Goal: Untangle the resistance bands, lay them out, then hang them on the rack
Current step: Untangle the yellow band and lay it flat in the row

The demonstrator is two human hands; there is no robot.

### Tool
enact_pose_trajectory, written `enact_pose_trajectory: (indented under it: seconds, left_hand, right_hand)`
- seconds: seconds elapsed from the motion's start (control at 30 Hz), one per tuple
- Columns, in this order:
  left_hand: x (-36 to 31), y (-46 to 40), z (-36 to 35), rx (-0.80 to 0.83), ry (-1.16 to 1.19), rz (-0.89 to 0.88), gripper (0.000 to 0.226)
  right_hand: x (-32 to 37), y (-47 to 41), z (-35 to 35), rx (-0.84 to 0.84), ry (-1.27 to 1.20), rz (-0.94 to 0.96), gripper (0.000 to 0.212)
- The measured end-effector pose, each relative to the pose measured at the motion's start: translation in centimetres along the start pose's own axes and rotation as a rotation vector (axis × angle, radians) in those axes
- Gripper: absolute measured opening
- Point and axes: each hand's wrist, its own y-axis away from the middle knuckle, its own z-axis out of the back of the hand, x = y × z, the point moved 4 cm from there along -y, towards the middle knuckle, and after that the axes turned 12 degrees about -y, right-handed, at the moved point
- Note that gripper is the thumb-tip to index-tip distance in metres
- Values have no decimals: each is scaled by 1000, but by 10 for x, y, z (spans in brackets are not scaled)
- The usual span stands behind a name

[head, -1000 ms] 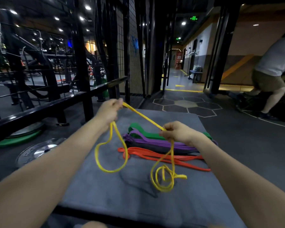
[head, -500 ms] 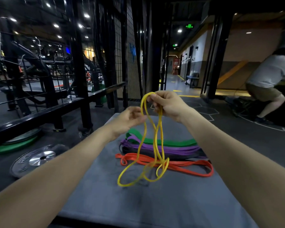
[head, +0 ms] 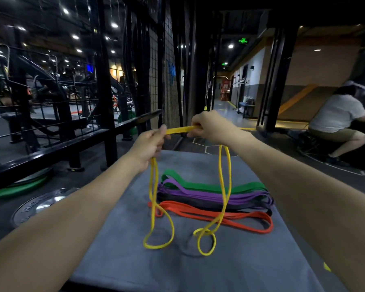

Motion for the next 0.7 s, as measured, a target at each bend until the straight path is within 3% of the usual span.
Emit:
enact_pose_trajectory:
  seconds: [0.07, 0.13, 0.3, 0.4, 0.53, 0.7]
  left_hand:
    - [0, -4, 17, -155, 15, 46, 33]
    - [1, -7, 36, -228, -38, 62, 34]
    - [13, 4, 36, -46, -219, 70, 35]
    - [23, 14, 23, 38, -280, 42, 32]
    - [30, 23, -5, 191, -158, 59, 6]
    - [27, 28, -45, 276, -123, 34, 40]
  right_hand:
    - [-7, 4, -8, 56, -28, -23, 35]
    - [-17, 11, -13, 102, -207, -52, 29]
    - [-22, 17, -9, -6, -778, -125, 17]
    - [-10, 13, 0, -21, -756, -85, 23]
    - [13, 4, 9, -26, -499, 31, 27]
    - [26, -8, 5, -187, -805, 46, 31]
